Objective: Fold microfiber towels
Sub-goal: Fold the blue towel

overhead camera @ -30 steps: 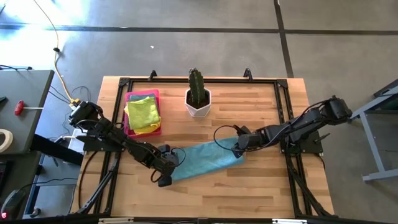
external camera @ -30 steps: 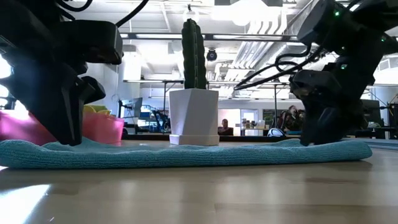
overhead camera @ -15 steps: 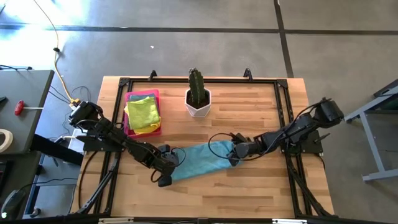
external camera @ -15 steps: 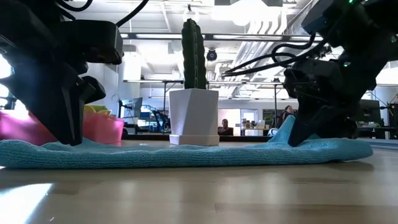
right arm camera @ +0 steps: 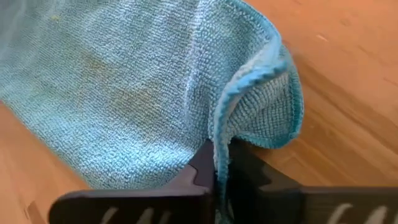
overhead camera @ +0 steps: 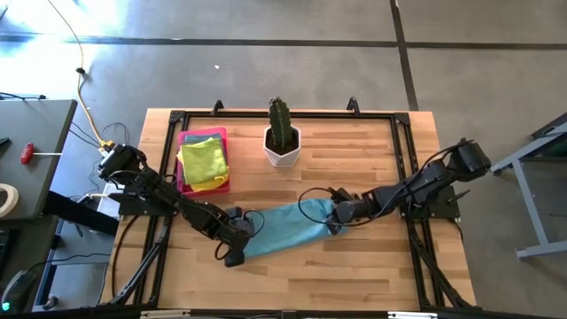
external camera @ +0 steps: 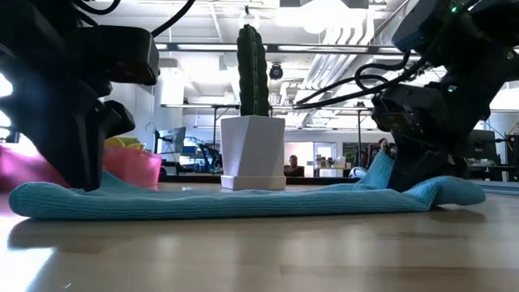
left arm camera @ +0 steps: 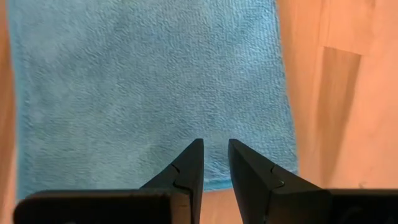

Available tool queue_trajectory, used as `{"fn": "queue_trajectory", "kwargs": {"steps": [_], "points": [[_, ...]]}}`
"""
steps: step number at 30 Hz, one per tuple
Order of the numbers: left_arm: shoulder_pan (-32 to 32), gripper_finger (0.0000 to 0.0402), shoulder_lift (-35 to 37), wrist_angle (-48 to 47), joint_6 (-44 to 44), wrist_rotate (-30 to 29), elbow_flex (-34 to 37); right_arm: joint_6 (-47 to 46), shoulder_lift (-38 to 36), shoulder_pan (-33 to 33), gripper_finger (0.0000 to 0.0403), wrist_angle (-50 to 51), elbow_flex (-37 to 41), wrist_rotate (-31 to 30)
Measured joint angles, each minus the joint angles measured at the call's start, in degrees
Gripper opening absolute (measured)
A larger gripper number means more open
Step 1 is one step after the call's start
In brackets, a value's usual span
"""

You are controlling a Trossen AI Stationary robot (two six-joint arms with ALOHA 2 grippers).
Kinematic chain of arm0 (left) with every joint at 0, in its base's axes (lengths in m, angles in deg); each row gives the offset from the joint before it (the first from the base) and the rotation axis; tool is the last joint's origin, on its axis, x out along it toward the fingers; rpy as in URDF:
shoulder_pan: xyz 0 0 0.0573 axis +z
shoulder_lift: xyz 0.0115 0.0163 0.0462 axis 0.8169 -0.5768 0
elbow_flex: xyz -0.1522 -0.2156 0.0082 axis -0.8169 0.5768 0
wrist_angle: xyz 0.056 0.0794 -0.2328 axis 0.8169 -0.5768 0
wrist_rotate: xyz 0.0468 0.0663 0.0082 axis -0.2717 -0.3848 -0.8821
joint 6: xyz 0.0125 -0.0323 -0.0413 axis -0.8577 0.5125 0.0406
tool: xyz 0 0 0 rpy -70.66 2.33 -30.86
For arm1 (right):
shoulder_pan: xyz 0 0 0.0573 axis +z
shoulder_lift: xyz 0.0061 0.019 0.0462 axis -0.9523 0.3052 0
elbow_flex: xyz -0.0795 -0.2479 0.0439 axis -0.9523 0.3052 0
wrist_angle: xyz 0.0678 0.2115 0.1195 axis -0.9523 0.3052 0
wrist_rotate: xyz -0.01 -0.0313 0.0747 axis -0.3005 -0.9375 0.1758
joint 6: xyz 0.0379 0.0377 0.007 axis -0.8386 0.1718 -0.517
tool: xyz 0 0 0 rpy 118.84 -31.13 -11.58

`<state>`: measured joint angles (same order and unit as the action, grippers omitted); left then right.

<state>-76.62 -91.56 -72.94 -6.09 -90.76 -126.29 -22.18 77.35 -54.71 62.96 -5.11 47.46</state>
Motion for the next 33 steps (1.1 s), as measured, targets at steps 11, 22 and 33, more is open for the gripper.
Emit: {"fn": "queue_trajectory", "kwargs": {"steps": [11,22,33], "points": [[-1.1,0.0064,0.0,0.4,2.9,3.6,0.0,1.3,-5.9,-2.1,0.0002,27.1,-8.1,11.6],[-3.0,0.0064,0.0,0.4,3.8,3.7,0.0,-3.9,-5.5,-2.1,0.0001,68.0,-30.5,10.4],[-4.5,0.0064,0.0,0.2,-1.9,4.2,0.0,-9.0,6.1,-2.5,0.0001,68.0,-41.9,12.8]]}}
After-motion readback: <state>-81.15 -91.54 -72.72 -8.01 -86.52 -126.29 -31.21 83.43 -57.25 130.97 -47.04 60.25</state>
